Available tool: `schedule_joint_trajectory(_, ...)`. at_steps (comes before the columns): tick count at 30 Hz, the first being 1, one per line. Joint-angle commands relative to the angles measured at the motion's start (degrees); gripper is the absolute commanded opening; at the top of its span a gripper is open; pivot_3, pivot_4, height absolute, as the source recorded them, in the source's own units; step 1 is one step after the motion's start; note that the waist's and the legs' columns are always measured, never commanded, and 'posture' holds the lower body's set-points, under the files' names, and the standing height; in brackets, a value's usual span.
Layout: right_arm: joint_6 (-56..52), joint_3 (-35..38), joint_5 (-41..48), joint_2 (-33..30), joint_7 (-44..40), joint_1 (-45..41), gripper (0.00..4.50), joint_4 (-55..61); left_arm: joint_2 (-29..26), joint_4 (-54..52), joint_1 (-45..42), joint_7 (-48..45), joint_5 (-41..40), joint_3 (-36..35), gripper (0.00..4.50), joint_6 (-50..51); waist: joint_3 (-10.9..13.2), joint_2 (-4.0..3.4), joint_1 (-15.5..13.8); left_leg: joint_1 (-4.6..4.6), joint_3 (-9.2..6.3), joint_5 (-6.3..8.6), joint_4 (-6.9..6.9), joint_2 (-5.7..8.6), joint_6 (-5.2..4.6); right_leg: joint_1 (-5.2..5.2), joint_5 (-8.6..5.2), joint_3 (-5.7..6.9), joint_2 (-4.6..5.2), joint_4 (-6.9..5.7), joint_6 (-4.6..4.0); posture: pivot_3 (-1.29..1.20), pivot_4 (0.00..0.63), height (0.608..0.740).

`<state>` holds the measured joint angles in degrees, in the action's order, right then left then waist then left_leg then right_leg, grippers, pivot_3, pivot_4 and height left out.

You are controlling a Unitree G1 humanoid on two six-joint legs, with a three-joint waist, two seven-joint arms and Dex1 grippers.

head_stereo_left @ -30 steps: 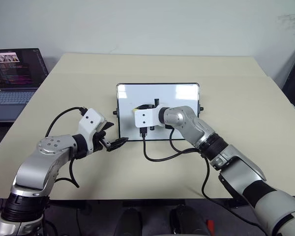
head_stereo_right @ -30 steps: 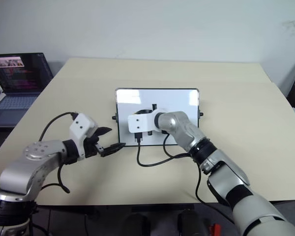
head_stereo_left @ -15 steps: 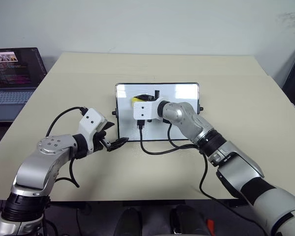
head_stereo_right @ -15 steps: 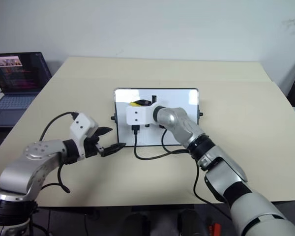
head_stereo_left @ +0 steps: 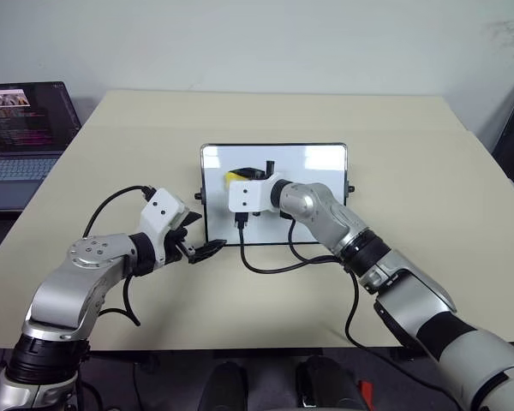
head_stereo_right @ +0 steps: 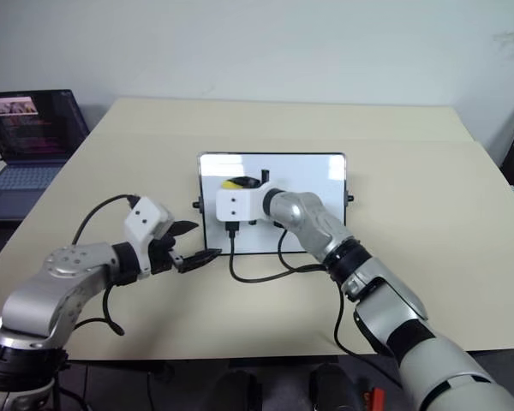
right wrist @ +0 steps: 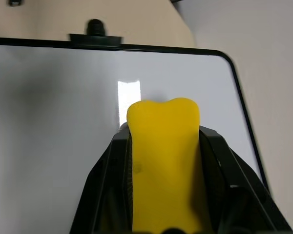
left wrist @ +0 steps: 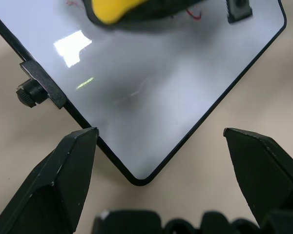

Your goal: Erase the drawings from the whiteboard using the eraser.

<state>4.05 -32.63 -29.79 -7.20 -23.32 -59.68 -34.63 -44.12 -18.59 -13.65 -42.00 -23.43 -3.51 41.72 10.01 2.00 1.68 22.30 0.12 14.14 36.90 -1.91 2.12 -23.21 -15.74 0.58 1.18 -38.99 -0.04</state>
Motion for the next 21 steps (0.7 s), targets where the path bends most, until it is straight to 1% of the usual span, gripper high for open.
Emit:
schedule_joint_trajectory(1, -0.47, 0.91, -0.31, 0.04, -0.72, -0.58, 1.41, -0.60, 0.19, -1.21, -0.74, -0.05, 0.22, -0.04, 4.50, -0.96, 0.00, 0.00, 0.03, 0.08, -0.02, 0.00, 0.00, -0.01, 0.00, -0.06, 0.00, 0.02, -0.01, 0.00, 0.00, 0.00, 0.150, 0.740)
schedule_joint_trajectory(5, -1.81, -0.50, -0.21, -0.83, -6.20, 1.64, 1.41, 1.13, 0.26, -1.21, -0.73, -0.13, 0.19, 0.01, 4.50, -0.97, 0.00, 0.00, 0.05, 0.09, -0.02, 0.01, -0.01, -0.01, 0.00, -0.07, 0.00, 0.03, -0.01, 0.00, 0.00, 0.00, 0.150, 0.740)
schedule_joint_trajectory(7, -1.83, 0.05, -0.29, -0.86, -6.01, 2.17, 1.41, 1.60, 0.31, -1.13, -0.87, -0.15, 0.24, 0.10, 4.50, -0.96, 0.00, 0.00, 0.05, 0.08, -0.02, 0.01, -0.01, -0.01, -0.01, -0.07, 0.00, 0.03, 0.00, 0.00, 0.00, 0.00, 0.150, 0.740)
schedule_joint_trajectory(8, -1.88, 0.77, -0.05, -0.68, -5.43, 2.24, 1.41, 1.91, 0.33, -1.11, -0.93, -0.17, 0.25, 0.16, 4.50, -0.97, 0.00, 0.00, 0.04, 0.08, -0.03, 0.01, -0.01, -0.01, -0.01, -0.07, 0.00, 0.04, 0.00, 0.00, 0.00, 0.00, 0.150, 0.740)
schedule_joint_trajectory(11, -5.14, 5.34, 5.11, 0.80, -7.05, 3.59, 1.41, 6.14, 0.55, -0.90, -1.36, -0.35, 0.27, 0.60, 4.50, -1.11, 0.00, 0.00, -0.02, 0.09, -0.05, 0.01, 0.00, -0.01, -0.01, -0.06, 0.00, 0.06, 0.00, -0.01, 0.00, 0.00, 0.150, 0.740)
schedule_joint_trajectory(14, -11.99, 9.68, 11.11, 0.97, -11.65, 7.27, 1.41, 15.35, 0.84, -0.87, -1.88, -0.63, 0.02, 0.96, 4.50, -1.16, 0.02, -0.01, -0.11, 0.19, -0.08, 0.01, 0.01, -0.01, 0.00, -0.09, 0.00, 0.09, 0.00, 0.02, 0.00, 0.00, 0.150, 0.740)
schedule_joint_trajectory(16, -17.92, 12.31, 14.91, 0.21, -14.97, 10.66, 1.41, 23.86, 0.63, -1.06, -2.00, -1.39, -0.03, 1.30, 4.50, -1.68, 0.02, -0.02, -0.18, 0.31, -0.11, 0.02, 0.02, 0.00, 0.01, -0.15, 0.00, 0.10, 0.01, 0.05, 0.00, 0.00, 0.150, 0.740)
schedule_joint_trajectory(21, -31.58, 17.40, 21.54, -4.66, -20.07, 20.20, 1.41, 45.71, 0.39, -2.29, -1.97, -2.87, -0.50, 1.40, 4.50, -2.40, 0.03, -0.03, -0.24, 0.57, -0.14, 0.06, 0.00, 0.00, 0.05, -0.36, -0.03, 0.13, 0.02, 0.14, 0.06, 0.00, 0.150, 0.740)
